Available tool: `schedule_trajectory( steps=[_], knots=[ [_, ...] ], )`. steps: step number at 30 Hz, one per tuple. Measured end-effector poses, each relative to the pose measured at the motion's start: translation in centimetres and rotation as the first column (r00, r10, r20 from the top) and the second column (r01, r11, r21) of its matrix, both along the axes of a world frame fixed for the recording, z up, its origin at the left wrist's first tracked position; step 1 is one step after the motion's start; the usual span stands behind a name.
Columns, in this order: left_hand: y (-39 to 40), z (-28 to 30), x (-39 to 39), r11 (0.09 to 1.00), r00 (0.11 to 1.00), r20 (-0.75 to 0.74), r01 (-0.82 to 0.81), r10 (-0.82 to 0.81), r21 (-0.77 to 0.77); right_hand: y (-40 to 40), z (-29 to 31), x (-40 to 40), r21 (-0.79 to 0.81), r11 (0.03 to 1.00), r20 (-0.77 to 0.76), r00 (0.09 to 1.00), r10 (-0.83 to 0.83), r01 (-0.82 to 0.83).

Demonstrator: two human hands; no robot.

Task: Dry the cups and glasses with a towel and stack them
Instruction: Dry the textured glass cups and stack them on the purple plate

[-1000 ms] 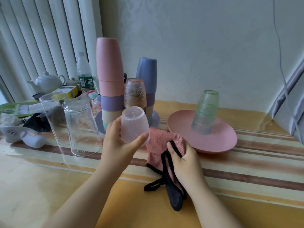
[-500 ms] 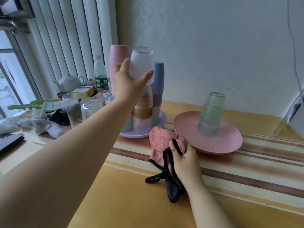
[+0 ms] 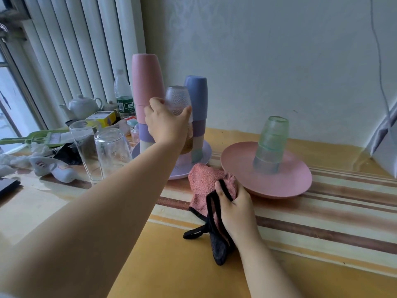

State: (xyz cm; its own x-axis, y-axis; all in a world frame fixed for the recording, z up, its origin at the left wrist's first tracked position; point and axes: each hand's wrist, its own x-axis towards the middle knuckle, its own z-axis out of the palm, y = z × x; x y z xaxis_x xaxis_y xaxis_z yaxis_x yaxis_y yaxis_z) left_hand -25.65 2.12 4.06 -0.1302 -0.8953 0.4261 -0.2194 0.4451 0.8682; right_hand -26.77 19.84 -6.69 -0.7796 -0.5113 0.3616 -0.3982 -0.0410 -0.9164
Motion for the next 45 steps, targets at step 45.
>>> schedule_trajectory(
  steps=[45],
  knots=[
    [8.1,-6.0,-15.9,0.608,0.579,0.197,0.781,-0.791,0.142,5.8,0.1,-8.8,-0.088,0.903,0.286,0.879,-0.38,0.419]
  ],
)
